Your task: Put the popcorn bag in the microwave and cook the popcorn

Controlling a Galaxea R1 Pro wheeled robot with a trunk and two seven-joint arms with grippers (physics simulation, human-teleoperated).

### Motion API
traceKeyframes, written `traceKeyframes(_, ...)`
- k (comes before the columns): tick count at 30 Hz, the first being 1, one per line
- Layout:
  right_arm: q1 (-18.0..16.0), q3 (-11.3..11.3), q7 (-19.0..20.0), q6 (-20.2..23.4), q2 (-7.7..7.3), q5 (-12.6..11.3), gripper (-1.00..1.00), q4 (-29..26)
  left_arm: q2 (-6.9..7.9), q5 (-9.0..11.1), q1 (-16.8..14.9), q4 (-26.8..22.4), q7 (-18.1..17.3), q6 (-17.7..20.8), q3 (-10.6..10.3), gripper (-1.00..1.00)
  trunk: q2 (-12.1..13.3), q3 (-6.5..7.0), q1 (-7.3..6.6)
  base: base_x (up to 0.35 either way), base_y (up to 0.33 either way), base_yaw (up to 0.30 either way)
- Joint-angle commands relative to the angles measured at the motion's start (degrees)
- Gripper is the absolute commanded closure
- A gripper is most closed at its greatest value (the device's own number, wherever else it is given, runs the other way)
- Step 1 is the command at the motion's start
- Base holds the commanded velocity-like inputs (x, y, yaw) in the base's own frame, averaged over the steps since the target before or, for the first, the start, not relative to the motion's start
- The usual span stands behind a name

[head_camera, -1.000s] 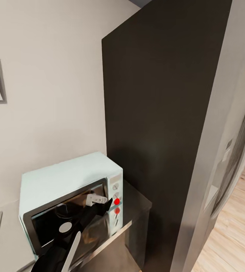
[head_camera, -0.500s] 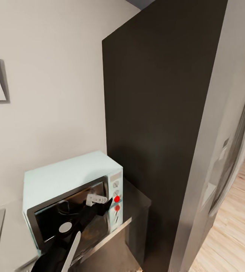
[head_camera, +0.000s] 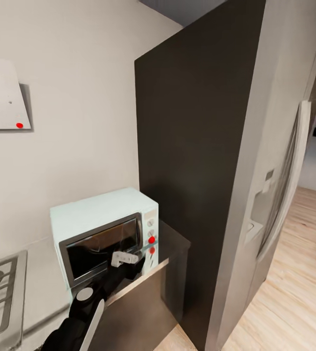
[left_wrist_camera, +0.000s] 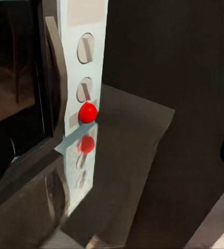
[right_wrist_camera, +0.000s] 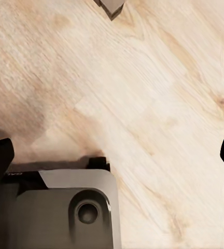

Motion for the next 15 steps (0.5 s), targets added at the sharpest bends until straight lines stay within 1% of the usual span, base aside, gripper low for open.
traceKeyframes(1,-0.05,-0.32,0.06,-0.34,-0.08,0.12,-1.0,0.24,-0.03,0.01,-0.01,0.07,-0.23,0.32,0.07,-1.0,-0.05,-0.03,-0.02,-0.342,0.0,0.0)
traceKeyframes(6,-0.05,-0.33,0.06,-0.35,-0.06,0.12,-1.0,0.25,-0.03,0.01,-0.01,0.45,-0.23,0.31,0.07,-1.0,-0.05,-0.03,-0.02,-0.342,0.0,0.0)
traceKeyframes(8,-0.05,-0.31,0.06,-0.35,-0.06,0.12,-1.0,0.25,-0.03,0.01,-0.01,1.31,-0.23,0.28,0.07,-1.0,-0.05,-0.03,-0.02,-0.342,0.0,0.0)
traceKeyframes(13,-0.05,-0.28,0.06,-0.35,-0.07,0.12,-1.0,0.23,-0.07,0.01,-0.02,6.52,-0.23,-0.15,0.07,-1.0,-0.05,-0.03,-0.02,-0.339,0.0,0.0)
traceKeyframes(15,-0.05,-0.28,0.05,-0.36,-0.08,0.12,-1.0,0.23,-0.05,0.01,-0.02,10.29,-0.23,-2.13,0.07,-1.0,-0.05,-0.03,-0.02,-0.269,0.0,0.0)
